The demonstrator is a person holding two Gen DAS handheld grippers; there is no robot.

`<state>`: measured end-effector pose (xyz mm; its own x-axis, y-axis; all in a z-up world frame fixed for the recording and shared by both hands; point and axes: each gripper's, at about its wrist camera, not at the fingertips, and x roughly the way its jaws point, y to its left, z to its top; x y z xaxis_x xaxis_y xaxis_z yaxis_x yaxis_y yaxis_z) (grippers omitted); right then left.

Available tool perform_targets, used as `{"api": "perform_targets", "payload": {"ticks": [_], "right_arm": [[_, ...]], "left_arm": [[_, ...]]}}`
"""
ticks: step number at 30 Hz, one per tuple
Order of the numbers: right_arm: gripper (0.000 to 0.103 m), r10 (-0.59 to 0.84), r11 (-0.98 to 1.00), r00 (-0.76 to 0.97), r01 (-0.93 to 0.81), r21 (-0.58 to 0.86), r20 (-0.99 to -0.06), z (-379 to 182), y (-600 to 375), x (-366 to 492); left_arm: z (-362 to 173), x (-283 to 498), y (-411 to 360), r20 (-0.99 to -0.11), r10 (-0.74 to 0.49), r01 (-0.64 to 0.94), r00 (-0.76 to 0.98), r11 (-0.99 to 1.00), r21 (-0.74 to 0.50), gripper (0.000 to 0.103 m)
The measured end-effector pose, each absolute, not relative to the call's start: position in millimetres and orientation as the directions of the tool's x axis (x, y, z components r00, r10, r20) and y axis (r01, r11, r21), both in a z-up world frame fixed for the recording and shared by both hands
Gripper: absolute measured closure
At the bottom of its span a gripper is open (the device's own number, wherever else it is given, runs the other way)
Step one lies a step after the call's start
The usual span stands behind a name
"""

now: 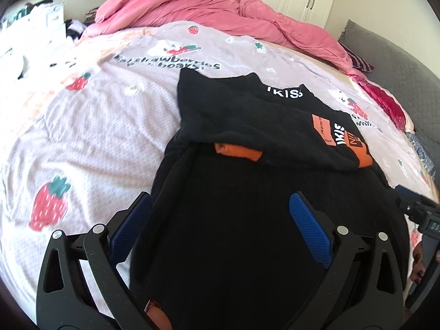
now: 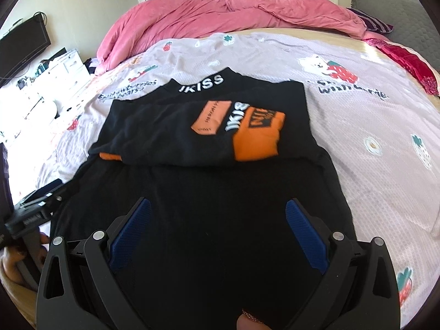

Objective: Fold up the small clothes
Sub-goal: 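Move both open tools along the shirt body toward the hem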

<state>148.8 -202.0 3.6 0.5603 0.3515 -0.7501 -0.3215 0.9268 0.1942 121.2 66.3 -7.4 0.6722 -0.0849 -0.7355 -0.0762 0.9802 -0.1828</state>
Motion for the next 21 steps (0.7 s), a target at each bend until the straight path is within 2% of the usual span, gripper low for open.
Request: {"api": "perform_targets", "payload": {"ticks": [4, 21], "right_arm": [[0.005, 0.335, 0.934, 0.553, -0.299, 0.194, -0.763, -1, -214, 142], [0.005, 0.295, 0.952, 0.544, -0.241, 0.191, -0.785, -12, -261, 114]], "left_arm": [[-7, 110, 77, -0.754, -0.096, -0.101, 0.650, 0.972, -0.211, 0.009], [-17, 54, 117, -0.795, 0.021, -0.217, 0.607, 0.966, -0.140, 0.009]]}}
